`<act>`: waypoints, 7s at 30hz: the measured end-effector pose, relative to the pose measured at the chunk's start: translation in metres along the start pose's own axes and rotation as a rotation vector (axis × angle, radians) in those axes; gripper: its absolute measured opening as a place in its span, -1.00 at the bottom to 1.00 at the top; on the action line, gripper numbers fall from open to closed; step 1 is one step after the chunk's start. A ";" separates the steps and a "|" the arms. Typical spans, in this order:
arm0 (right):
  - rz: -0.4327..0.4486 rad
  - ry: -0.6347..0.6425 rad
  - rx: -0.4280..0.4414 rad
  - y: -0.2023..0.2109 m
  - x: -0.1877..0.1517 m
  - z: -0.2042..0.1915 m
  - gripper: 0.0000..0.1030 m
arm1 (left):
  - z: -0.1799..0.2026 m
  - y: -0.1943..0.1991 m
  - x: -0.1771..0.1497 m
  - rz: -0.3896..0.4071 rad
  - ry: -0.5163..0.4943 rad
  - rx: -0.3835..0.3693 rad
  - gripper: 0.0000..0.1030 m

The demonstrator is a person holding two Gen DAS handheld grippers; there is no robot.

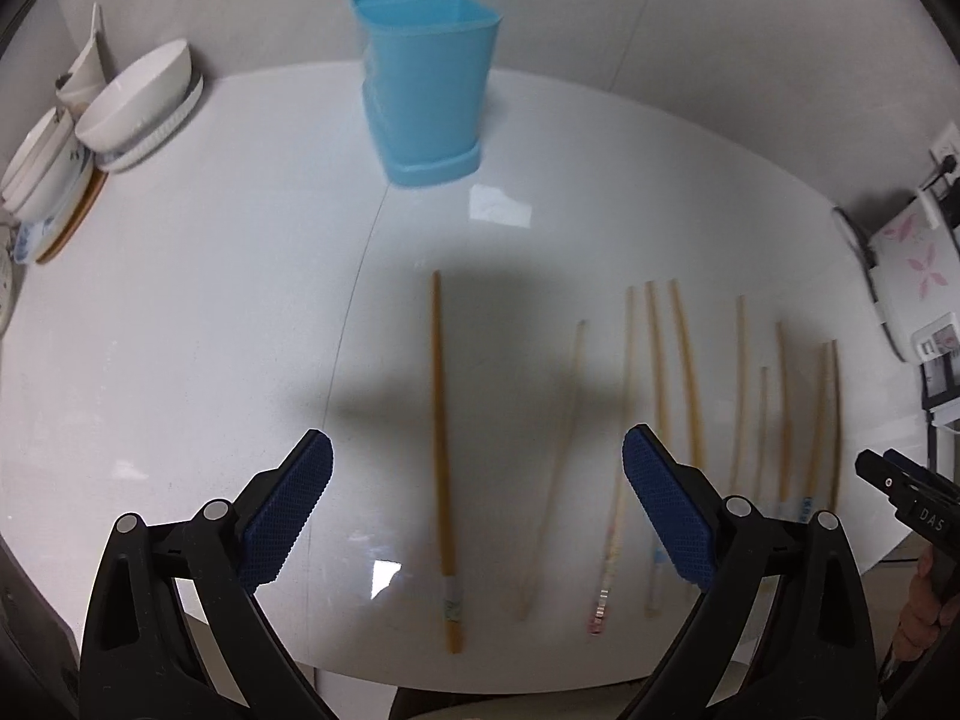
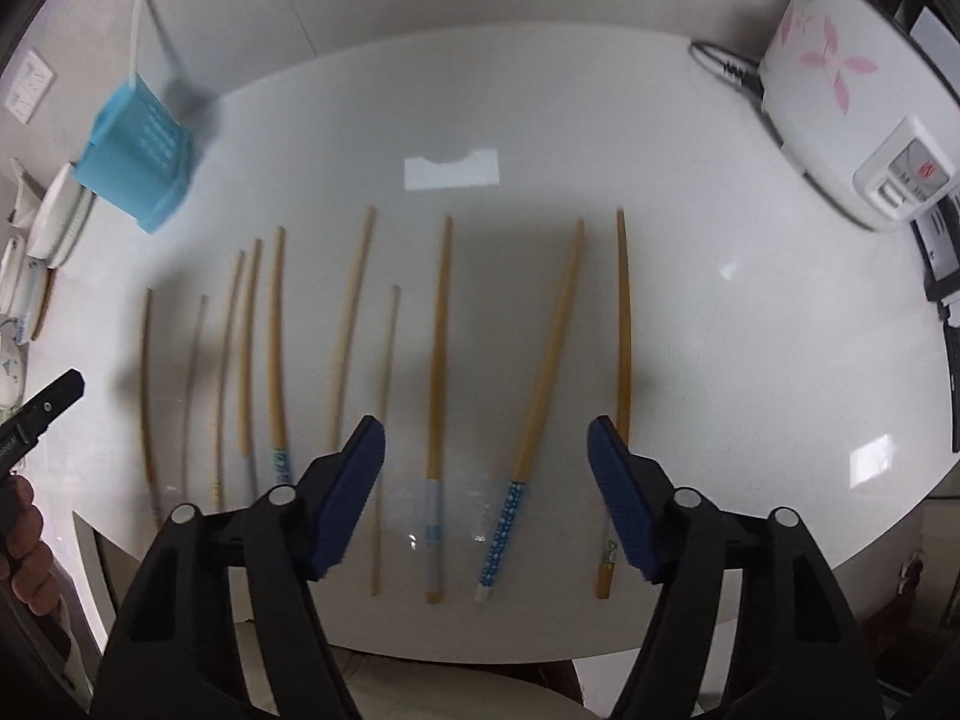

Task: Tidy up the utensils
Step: 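Grasp a plain wooden chopstick with the left tool while the right tool grasps a blue-patterned chopstick, then lift both held chopsticks upright and carry them over the blue utensil holder, then lower the left tool's chopstick into the blue holder and open the left tool, then lower the blue-patterned chopstick into the holder and open the right tool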

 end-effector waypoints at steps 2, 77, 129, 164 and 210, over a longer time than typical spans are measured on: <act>-0.028 -0.023 -0.007 -0.014 -0.003 0.008 0.19 | -0.006 -0.018 -0.003 -0.034 0.008 0.022 0.80; 0.185 0.103 0.050 0.027 0.056 -0.065 -0.87 | -0.015 0.065 0.037 0.126 0.026 0.020 -0.88; 0.545 0.299 0.230 0.040 0.196 -0.241 -0.87 | -0.038 0.088 0.208 0.794 0.090 -0.126 -0.88; 0.478 0.291 0.257 0.014 0.201 -0.245 -0.87 | -0.041 0.030 0.201 0.634 0.037 -0.042 0.07; 0.522 0.392 0.388 -0.060 0.203 -0.332 -0.87 | -0.131 0.023 0.182 0.434 0.154 0.058 0.88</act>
Point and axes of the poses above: each gripper's, at about its wrist camera, not at the fingertips, and y roughly against the way its jaws point, z to its right, x to its top, the point moved 4 cm from there along -y, roughly the way its jaws point, and after that the axes turned 10 degrees about x, right-handed, at the moved point
